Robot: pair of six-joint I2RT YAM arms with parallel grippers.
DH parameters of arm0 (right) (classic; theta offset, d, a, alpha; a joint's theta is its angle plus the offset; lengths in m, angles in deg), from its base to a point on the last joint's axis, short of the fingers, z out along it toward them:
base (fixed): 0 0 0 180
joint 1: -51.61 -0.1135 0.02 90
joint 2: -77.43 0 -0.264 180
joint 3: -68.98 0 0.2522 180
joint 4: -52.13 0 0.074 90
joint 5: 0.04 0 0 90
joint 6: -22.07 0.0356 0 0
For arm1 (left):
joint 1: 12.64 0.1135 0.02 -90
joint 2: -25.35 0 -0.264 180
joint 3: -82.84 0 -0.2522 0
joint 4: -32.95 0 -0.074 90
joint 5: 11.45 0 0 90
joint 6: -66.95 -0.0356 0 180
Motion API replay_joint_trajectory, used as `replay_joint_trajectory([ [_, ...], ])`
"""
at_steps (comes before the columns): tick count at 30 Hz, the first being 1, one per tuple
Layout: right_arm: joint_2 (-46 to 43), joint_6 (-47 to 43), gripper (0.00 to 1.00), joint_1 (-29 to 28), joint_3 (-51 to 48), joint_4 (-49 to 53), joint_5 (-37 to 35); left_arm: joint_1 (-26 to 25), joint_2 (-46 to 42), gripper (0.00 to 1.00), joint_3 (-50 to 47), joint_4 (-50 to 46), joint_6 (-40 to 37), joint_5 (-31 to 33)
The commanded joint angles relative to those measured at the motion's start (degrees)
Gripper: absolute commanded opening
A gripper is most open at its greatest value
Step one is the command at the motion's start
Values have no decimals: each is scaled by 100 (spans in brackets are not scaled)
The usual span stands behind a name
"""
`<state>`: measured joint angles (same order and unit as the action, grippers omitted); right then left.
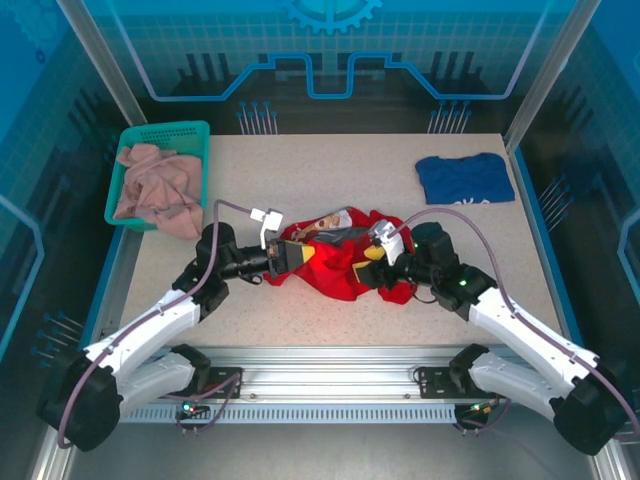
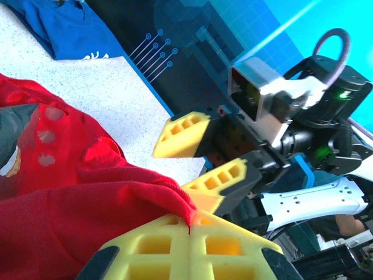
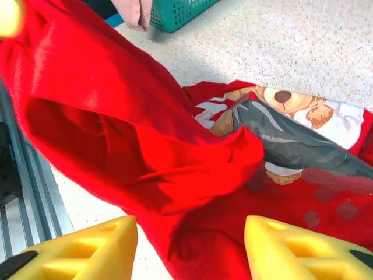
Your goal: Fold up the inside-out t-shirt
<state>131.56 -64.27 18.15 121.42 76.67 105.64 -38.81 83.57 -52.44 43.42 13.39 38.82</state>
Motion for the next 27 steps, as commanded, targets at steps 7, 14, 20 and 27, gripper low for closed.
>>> replay_joint_trajectory([
  [7, 867, 279, 57, 360, 610, 20, 683, 26, -64, 0, 136, -169, -469, -273],
  [14, 1581, 773, 51, 884, 928, -99, 1813, 26, -117, 0, 153, -285, -547, -260],
  [20, 2113, 811, 44, 902, 1137, 29, 2009, 32, -137, 0, 176, -396, -607, -263],
  [27, 2426, 803, 39, 924, 1396, 167, 1628, 25, -183, 0, 156, -421, -639, -257],
])
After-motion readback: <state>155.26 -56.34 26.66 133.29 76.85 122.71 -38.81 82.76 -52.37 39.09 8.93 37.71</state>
